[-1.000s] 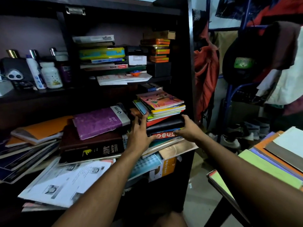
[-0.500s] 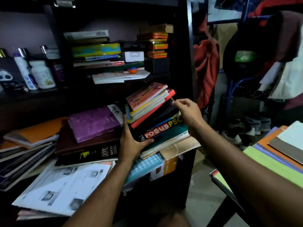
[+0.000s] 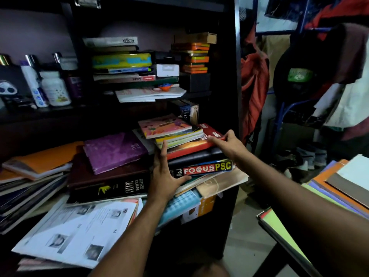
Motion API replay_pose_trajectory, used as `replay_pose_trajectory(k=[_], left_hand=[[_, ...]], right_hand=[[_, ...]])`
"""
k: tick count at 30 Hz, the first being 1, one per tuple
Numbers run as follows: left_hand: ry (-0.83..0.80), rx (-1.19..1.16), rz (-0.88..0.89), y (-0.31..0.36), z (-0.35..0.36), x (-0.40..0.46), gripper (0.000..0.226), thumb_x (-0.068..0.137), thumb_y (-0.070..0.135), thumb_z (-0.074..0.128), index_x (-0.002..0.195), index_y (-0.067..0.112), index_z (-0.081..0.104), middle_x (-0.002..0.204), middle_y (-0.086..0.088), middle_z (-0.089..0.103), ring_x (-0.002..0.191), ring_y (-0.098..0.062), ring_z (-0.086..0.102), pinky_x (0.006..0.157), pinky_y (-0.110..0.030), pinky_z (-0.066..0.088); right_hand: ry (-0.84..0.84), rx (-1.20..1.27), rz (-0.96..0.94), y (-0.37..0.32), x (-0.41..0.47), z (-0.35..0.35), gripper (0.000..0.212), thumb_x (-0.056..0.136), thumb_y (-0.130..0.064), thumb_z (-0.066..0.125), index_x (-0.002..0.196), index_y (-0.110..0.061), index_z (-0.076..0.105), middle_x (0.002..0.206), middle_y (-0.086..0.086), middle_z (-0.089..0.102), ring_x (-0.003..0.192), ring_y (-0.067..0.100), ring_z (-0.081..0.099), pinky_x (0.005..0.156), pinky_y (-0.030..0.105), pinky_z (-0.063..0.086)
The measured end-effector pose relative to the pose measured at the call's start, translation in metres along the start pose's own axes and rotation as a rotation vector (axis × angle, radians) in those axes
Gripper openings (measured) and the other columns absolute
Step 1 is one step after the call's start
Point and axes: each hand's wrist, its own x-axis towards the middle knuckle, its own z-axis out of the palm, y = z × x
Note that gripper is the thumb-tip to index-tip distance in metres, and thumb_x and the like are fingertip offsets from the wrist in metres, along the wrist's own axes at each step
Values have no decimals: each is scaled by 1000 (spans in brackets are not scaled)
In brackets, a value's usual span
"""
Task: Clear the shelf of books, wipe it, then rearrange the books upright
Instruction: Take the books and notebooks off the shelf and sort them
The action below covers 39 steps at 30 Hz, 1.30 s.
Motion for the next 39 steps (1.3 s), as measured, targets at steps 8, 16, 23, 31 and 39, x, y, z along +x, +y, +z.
replay_pose_trajectory(k=[8,16,23,31,39], left_hand=[[37,120,40,3,1,-6,121,66,56,86,154,54,3,158,-14,26,127,-36,55,90,-52,58],[254,26,98,3,-6,-7,76,89,48,71,150,32,29,141,-16,44,101,-36,66,64,-43,61],[461,-295,2,1,-11,-5,57,95,51,58,139,24,34,141,-14,48,128,-30,52,100,-52,50],[289,19,394,41,-5,-35,48,96,45,53,135,18,44,124,-15,54,104,-29,58,71,-37,52],[165,-120,510,145,62,-140,45,90,34,61,133,28,51,122,-16,42,107,-35,53,84,-41,47]], right_hand=[[163,2,42,4,-33,12,53,89,-59,62,115,-17,44,120,7,62,103,27,62,87,42,51],[283,254,-101,-43,-41,0,47,82,-57,72,99,-17,52,102,5,65,96,24,65,82,40,54],[68,321,-502,-91,-64,-10,30,80,-44,78,102,-30,63,111,-1,67,104,12,68,87,48,59],[-42,1160,71,-18,-117,-25,73,76,-37,83,138,-20,49,130,18,64,104,33,70,69,48,60],[445,1421,92,72,-187,-91,58,86,-17,77,137,-16,47,124,12,70,105,28,70,71,40,59]])
